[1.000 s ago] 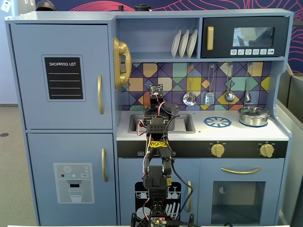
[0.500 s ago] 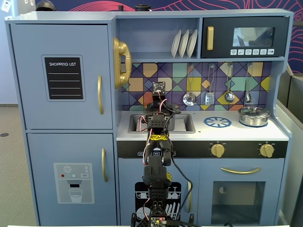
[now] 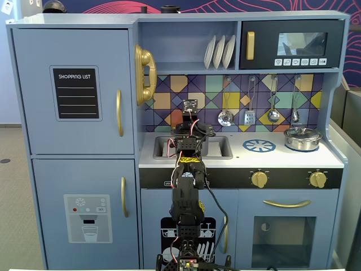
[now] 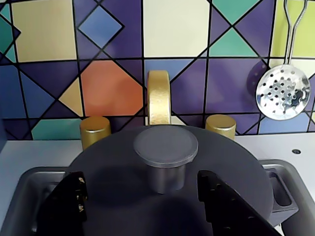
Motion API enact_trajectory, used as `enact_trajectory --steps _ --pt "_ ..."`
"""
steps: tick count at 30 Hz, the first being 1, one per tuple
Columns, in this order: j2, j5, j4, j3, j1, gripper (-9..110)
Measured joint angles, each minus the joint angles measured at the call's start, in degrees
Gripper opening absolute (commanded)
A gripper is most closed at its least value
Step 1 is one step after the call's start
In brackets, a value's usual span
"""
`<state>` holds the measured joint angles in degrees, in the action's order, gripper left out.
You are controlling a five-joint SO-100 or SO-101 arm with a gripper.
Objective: Take off the lid from the gray recipient and place it on the counter
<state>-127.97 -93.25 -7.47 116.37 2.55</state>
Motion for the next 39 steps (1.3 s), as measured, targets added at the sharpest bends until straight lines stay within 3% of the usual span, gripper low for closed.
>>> enact_trajectory --steps 14,23,39 --pt "8.7 0.4 3.2 -5.7 1.5 17" --pt "9.9 0.9 3.5 -6.3 0.4 0" --pt "9.9 0.9 8.5 -6.6 -1.6 0"
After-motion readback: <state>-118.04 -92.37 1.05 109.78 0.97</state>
